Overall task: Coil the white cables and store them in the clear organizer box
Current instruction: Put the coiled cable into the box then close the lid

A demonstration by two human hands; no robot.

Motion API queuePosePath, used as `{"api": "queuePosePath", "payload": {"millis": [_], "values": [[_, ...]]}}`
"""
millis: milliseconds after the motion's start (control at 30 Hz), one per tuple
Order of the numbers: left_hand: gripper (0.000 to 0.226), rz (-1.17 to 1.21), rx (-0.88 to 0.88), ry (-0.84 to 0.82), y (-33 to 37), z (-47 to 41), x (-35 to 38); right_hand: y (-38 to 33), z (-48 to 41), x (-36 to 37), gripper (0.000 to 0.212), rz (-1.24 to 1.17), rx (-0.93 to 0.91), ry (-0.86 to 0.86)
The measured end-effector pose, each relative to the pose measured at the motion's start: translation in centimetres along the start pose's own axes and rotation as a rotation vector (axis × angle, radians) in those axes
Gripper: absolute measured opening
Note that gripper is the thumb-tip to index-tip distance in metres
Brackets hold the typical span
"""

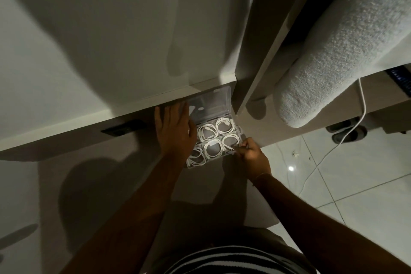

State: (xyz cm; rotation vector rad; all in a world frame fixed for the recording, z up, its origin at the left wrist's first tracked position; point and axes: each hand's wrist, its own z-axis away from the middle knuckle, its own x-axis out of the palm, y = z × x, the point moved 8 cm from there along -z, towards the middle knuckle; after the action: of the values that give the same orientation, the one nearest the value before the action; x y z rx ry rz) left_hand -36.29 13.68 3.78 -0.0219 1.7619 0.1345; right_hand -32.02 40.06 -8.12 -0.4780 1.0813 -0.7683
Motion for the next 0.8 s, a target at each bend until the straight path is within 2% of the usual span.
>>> {"api": "queuePosePath", "payload": {"millis": [100,133,200,233,300,367,433,500,567,667,800], "values": [[0.049,0.045,0.038,0.030,0.4,1.2,-0.7,-1.3,0.8,-0.1,0.006,0.166,-0.180,0.006],[0.044,0.074,0.033,0.058,0.5,1.6,-1.2,-1.6,1.2,-0.5,0.012,0.196,-0.243,0.047],[0.029,0.129,0.042,0.103,1.2,2.8,-1.8,-1.6,1.9,-2.3,0.026,0.145,-0.265,0.214],[0.026,0.152,0.060,0.088,1.8,3.6,-1.5,-1.6,2.4,-3.4,0.026,0.108,-0.276,0.320],[0.028,0.150,0.099,-0.065,2.7,5.2,0.6,-1.5,3.5,-5.2,0.022,0.062,-0.320,0.490],[0.031,0.129,0.129,-0.306,3.2,7.4,4.0,-1.7,3.9,-6.3,0.021,0.041,-0.363,0.564],[0.030,0.161,0.128,-0.457,2.8,9.3,6.7,-2.4,3.5,-6.3,0.026,0.066,-0.430,0.535],[0.026,0.227,0.141,-0.468,2.6,9.9,7.3,-2.8,2.4,-5.3,0.034,0.148,-0.435,0.416],[0.023,0.226,0.181,-0.429,2.7,9.8,7.2,-2.0,1.3,-4.4,0.039,0.182,-0.335,0.288],[0.017,0.241,0.203,-0.412,2.4,9.0,7.3,-0.3,0.2,-3.6,0.028,0.083,-0.190,0.165],[0.020,0.306,0.248,-0.507,2.2,9.2,8.5,0.8,-0.6,-2.0,0.022,-0.062,0.004,0.075]]}}
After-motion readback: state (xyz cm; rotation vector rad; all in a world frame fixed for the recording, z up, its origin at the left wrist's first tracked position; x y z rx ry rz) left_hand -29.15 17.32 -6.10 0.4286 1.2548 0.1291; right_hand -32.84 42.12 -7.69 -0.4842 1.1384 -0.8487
